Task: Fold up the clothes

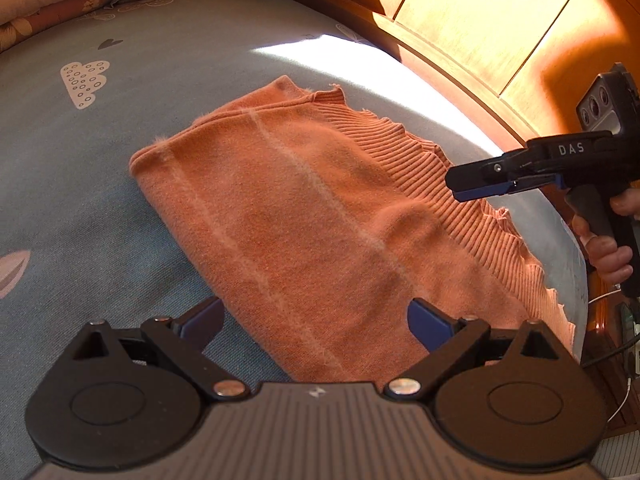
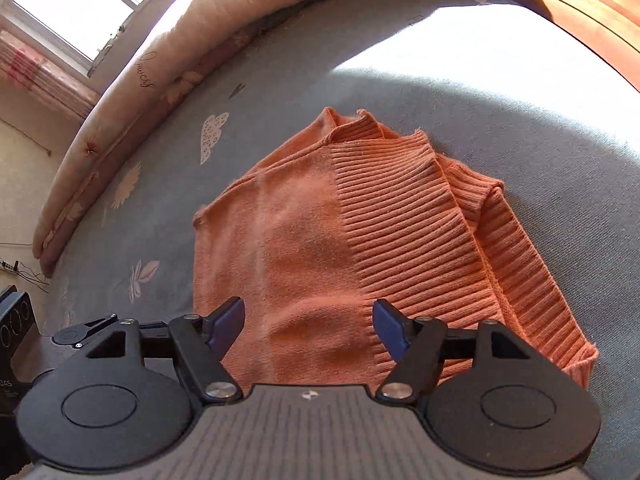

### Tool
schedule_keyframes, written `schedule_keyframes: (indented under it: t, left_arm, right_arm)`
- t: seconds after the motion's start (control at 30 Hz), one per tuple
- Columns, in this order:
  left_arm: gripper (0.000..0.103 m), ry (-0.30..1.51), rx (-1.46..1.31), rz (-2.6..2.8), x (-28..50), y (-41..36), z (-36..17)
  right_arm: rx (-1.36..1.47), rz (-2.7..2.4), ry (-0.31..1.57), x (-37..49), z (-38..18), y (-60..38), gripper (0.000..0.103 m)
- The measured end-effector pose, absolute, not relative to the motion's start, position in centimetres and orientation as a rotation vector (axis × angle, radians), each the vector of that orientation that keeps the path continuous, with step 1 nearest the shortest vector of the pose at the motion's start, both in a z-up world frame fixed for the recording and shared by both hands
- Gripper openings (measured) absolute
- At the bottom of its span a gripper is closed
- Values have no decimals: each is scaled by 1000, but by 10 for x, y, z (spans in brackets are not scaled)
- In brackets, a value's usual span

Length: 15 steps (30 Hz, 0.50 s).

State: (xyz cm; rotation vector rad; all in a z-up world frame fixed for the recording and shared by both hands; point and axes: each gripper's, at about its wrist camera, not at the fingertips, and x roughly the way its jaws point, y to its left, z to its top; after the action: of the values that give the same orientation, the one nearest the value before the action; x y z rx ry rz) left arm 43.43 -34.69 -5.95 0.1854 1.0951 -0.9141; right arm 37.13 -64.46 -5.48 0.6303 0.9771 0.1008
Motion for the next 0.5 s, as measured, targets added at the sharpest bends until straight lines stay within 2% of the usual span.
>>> schedule_keyframes:
  t: [0.13, 0.3, 0.33, 0.37, 0.4, 0.5]
  left_arm:
    - [98, 1115, 191, -887, 418, -339, -55]
    - [98, 1118, 235, -911, 396, -330, -53]
    - [98, 1122, 244, -916, 393, -329, -54]
    - [98, 1126, 252, -921, 390, -328, -54]
    - [98, 1130, 259, -926, 387, -328, -54]
    - [98, 1134, 280, -943, 381, -329, -50]
  right_arm:
    - [474, 123, 987, 384, -67, -603, 76]
    - [332, 57, 987, 309, -71, -590, 77]
    - [299, 46, 983, 291, -70, -588, 78]
    - [267, 23, 1004, 274, -71, -585, 86]
    - [235, 0, 1026, 257, -72, -582, 89]
    - [151, -35, 1060, 220, -69, -570, 90]
